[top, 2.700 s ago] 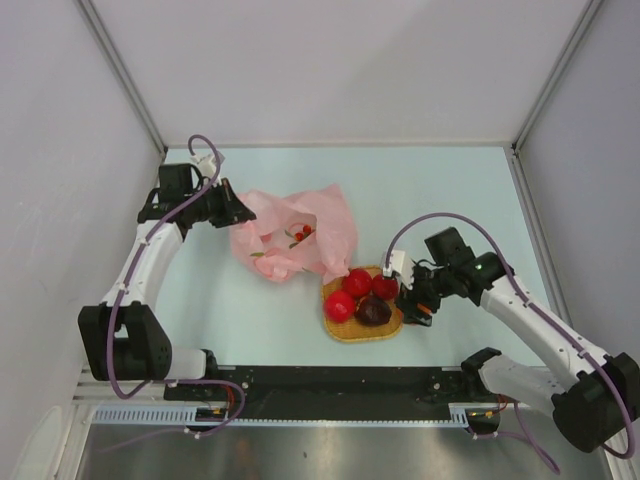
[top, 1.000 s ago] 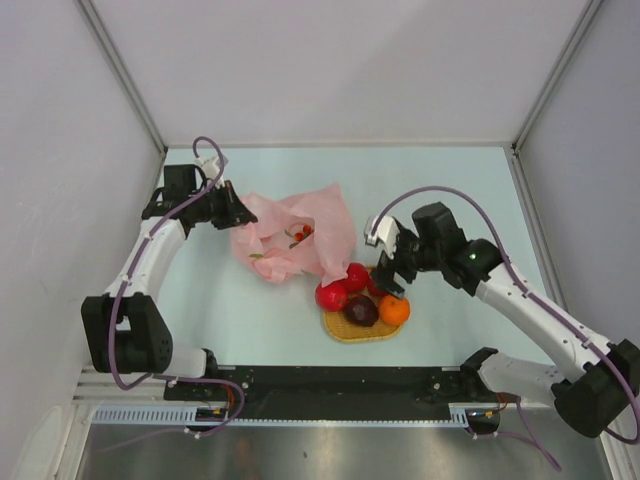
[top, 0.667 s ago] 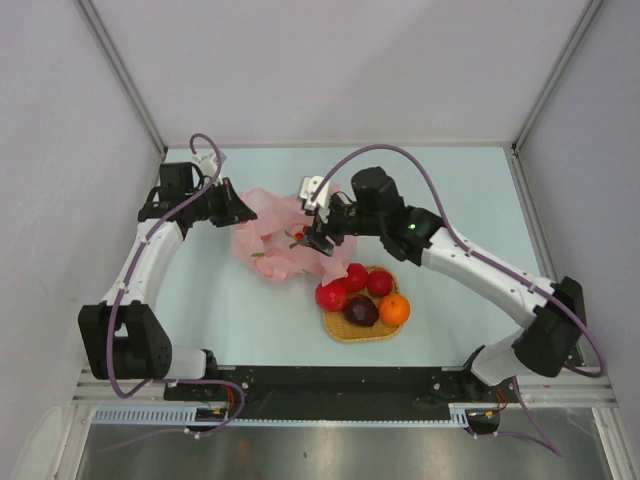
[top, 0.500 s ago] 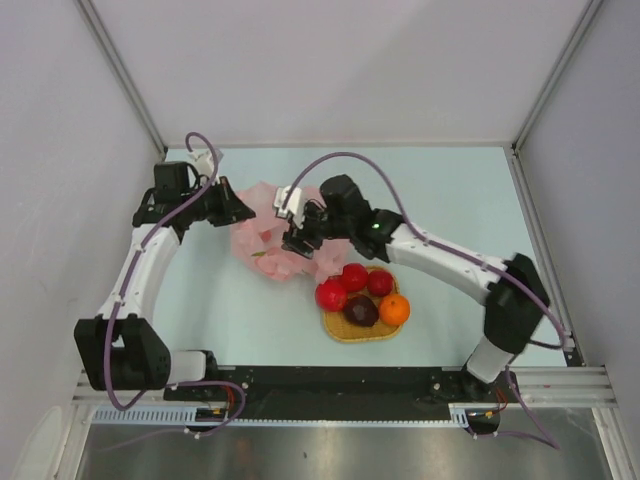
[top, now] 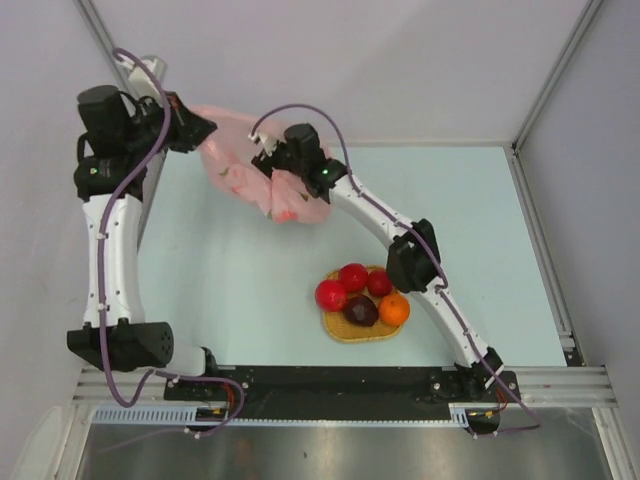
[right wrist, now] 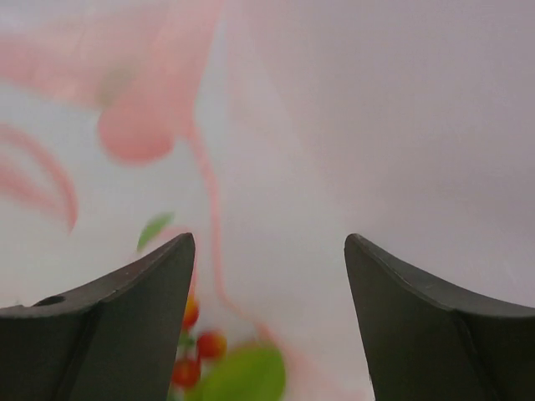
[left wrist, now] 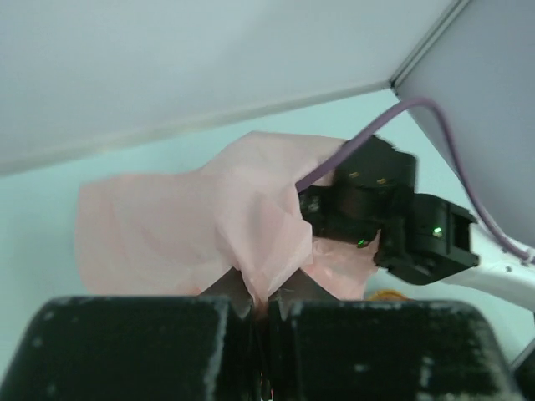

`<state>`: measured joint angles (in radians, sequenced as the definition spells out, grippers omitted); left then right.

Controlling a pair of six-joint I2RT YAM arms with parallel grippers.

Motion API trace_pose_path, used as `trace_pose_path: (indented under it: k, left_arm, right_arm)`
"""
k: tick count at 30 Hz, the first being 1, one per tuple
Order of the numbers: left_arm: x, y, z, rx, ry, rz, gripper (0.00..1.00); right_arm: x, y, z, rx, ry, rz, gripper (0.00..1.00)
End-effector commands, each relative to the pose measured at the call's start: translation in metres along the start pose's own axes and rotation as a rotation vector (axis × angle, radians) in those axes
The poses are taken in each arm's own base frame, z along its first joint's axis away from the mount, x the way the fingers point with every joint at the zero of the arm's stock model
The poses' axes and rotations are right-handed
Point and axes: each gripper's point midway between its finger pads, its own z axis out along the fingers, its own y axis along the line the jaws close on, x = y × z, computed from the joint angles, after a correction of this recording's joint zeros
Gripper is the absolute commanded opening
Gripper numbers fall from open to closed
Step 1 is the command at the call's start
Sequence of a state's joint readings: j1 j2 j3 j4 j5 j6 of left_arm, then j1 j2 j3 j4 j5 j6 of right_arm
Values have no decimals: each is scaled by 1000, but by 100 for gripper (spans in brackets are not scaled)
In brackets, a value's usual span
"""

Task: Take the fake fruits out of the plastic bag
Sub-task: Adjust the plastic bag at the center of the board.

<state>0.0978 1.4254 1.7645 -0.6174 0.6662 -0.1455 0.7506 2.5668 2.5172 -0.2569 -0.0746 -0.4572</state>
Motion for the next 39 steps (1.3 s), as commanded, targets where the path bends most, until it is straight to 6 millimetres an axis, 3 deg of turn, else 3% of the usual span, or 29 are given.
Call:
trace_pose_path:
  k: [1, 3, 4, 6, 7, 8, 10, 11, 13, 15, 17, 20, 24, 31, 33, 36, 39]
  left_arm:
    - [-43, -41, -48, 84, -102, 128, 0]
    - [-30, -69, -72, 139, -94, 143, 0]
    - [0, -63, -67, 148, -36, 92, 0]
    - [33, -72, -83, 141, 5, 45, 0]
    - [73, -60, -77, 120, 84, -43, 1]
    - [94, -56, -77, 99, 127, -89, 0]
    - [149, -48, -80, 55, 247, -223, 0]
    - [165, -48, -81, 57, 285, -268, 0]
    - [196, -50, -84, 49, 330, -357, 0]
    - [213, -47, -84, 30, 346, -404, 0]
    - [218, -47, -84, 32, 353, -415, 0]
    - [216, -47, -84, 34, 355, -400, 0]
    - [197, -55, -83, 90, 324, -352, 0]
    - [185, -74, -90, 188, 305, -332, 0]
    - [182, -76, -93, 190, 302, -318, 0]
    - [171, -81, -99, 187, 276, -274, 0]
    - [150, -83, -106, 139, 212, -209, 0]
  right_arm:
    - [-90, -34, -64, 65, -148, -23, 78]
    - [-69, -7, -78, -34, -104, -38, 78]
    - [-41, 20, -92, -110, -26, -36, 79]
    - [-13, 62, -108, -261, 46, -32, 80]
    - [12, 86, -119, -339, 118, -42, 79]
    - [36, 120, -134, -423, 175, -48, 79]
    - [61, 155, -150, -506, 229, -78, 79]
    - [74, 183, -163, -560, 256, -95, 80]
    - [77, 200, -168, -590, 260, -98, 81]
    - [69, 203, -161, -575, 231, -69, 82]
    - [63, 193, -153, -518, 221, -75, 82]
    - [51, 162, -133, -365, 215, -55, 83]
    - [28, 118, -109, -213, 157, 38, 83]
    - [19, 99, -93, -165, 128, 72, 83]
    - [24, 102, -91, -177, 139, 62, 86]
    - [39, 134, -96, -271, 189, 35, 86]
    - [35, 208, -138, -591, 198, 50, 80]
